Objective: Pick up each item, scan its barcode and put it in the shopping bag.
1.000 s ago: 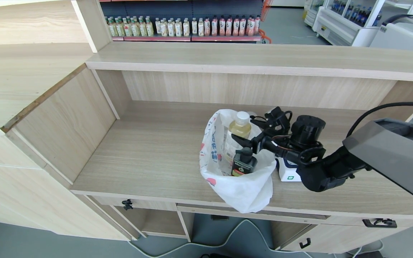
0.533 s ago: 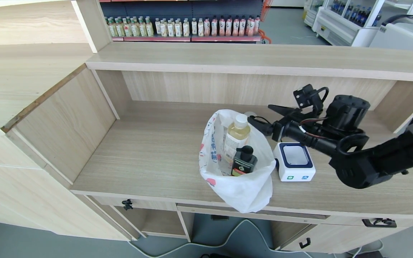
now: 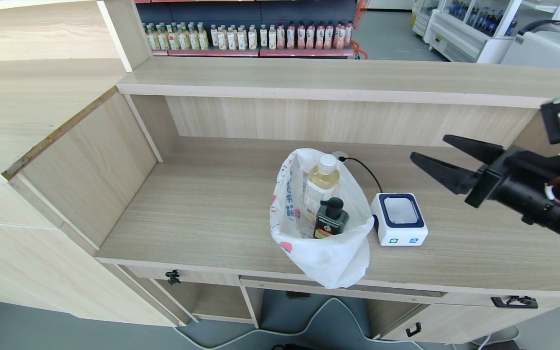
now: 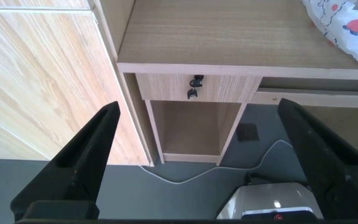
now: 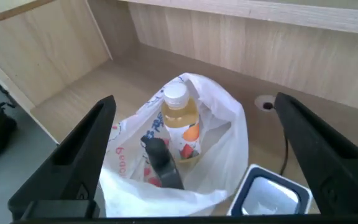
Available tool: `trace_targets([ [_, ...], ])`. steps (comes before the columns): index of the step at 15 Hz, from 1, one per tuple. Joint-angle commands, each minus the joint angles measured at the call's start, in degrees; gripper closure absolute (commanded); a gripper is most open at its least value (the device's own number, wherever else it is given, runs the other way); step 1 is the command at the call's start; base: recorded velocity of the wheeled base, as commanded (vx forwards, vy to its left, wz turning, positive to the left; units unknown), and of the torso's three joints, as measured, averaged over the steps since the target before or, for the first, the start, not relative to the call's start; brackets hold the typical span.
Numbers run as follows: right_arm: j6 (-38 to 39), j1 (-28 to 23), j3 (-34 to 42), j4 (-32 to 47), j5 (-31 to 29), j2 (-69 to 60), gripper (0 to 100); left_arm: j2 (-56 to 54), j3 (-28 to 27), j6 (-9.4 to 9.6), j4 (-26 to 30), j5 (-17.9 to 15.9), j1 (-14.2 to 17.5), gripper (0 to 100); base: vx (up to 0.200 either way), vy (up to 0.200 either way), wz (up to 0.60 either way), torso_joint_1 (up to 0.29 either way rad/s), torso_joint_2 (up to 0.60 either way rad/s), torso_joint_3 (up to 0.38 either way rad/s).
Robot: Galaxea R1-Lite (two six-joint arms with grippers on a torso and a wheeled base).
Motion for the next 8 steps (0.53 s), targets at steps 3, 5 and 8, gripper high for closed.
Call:
trace_targets([
  [3, -3.6, -7.4, 16.0, 16.3, -15.9, -27.5, 0, 0.1, 0.0, 0.04, 0.0, 0.0, 0.0, 0, 0.000, 0.000, 0.00, 0.000, 0.00, 0.000],
  [5, -3.6, -7.1, 19.4, 32.4, -28.5, -39.5, 0, 0.1, 0.0, -0.05, 0.0, 0.0, 0.0, 0, 0.000, 0.000, 0.00, 0.000, 0.00, 0.000],
  [8, -3.7, -7.2, 25.9, 42.4, -31.0, -53.9, 0, 0.1, 0.0, -0.05, 0.0, 0.0, 0.0, 0, 0.000, 0.000, 0.00, 0.000, 0.00, 0.000],
])
